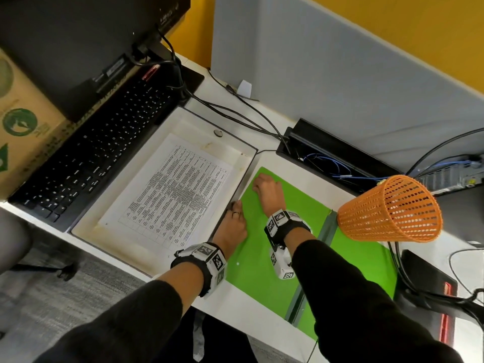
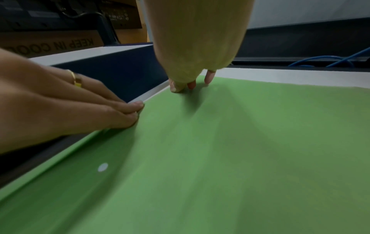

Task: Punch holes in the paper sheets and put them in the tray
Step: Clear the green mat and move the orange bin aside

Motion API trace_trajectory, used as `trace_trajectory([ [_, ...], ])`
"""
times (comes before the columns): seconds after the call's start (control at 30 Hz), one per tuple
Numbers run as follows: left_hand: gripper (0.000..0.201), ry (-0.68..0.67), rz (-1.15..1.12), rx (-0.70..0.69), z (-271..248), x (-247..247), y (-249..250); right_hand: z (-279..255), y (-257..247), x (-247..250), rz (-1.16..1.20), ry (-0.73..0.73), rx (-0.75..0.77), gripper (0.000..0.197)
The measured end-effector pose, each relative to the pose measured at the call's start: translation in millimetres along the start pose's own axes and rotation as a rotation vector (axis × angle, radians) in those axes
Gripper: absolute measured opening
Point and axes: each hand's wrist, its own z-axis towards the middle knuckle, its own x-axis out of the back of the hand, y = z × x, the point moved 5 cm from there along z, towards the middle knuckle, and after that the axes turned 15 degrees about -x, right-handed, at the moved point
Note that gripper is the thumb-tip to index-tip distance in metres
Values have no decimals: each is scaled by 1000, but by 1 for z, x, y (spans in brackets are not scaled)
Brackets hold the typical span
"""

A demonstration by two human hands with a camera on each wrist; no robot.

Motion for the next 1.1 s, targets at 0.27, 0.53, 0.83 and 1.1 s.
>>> trace_trajectory([
  [0.27,60,-22,-5,11,-4,2,0,-1,1,-7,-135,-56,3,30],
  [0.53,64,-77,34,20,-5,7,1,-5,13,31,120,-13,-99,27],
  [0.83,45,-318,57,93,17,23,10,-15,98,159,275,229,-191,8],
  [1.1,42,-385,38,100,17,36,12,-67,211,222,207,402,-356,7],
])
